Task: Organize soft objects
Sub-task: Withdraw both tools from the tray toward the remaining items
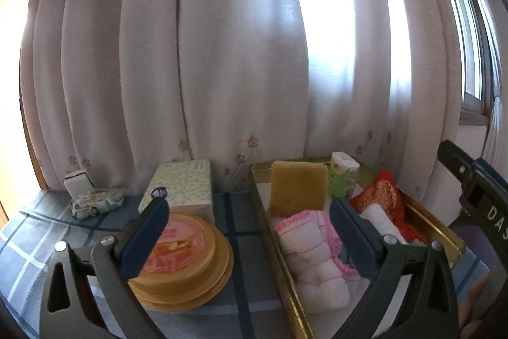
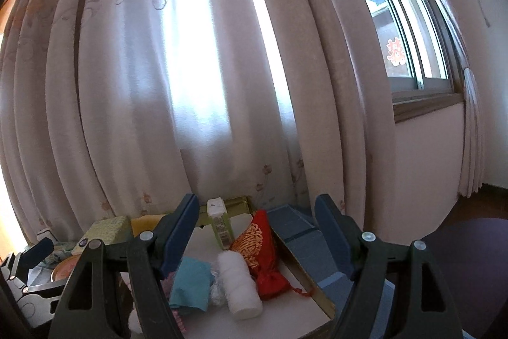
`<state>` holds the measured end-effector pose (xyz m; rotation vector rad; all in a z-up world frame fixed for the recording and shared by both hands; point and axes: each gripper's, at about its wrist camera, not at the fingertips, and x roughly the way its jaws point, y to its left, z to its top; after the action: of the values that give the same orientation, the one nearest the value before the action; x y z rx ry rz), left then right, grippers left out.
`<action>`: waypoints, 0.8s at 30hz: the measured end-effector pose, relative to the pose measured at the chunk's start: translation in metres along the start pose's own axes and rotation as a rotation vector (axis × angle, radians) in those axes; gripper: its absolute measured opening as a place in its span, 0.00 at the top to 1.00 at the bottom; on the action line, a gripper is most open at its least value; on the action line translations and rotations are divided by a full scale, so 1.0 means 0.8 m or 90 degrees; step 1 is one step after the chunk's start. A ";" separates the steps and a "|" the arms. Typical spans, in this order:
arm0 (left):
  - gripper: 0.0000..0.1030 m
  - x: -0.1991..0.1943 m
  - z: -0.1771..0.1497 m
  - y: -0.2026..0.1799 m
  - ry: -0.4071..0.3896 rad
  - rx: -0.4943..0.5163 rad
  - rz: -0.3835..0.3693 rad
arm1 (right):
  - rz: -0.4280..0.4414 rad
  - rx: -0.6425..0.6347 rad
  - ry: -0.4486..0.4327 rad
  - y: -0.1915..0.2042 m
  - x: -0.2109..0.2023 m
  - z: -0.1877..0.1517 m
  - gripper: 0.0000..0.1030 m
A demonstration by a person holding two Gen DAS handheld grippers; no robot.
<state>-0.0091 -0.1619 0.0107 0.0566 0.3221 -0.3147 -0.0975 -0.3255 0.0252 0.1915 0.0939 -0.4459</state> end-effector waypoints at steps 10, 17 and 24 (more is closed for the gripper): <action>0.00 -0.008 -0.002 0.019 0.001 0.012 0.021 | 0.004 0.007 -0.021 0.031 -0.016 -0.006 0.25; 0.00 -0.012 -0.003 0.048 0.002 0.015 0.043 | 0.008 0.020 -0.026 0.057 -0.021 -0.012 0.25; 0.00 -0.013 -0.004 0.086 -0.003 0.033 0.073 | 0.030 0.020 -0.004 0.101 -0.019 -0.021 0.25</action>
<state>0.0019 -0.0934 0.0117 0.1252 0.3043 -0.2098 -0.0762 -0.2441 0.0241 0.2220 0.0755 -0.4004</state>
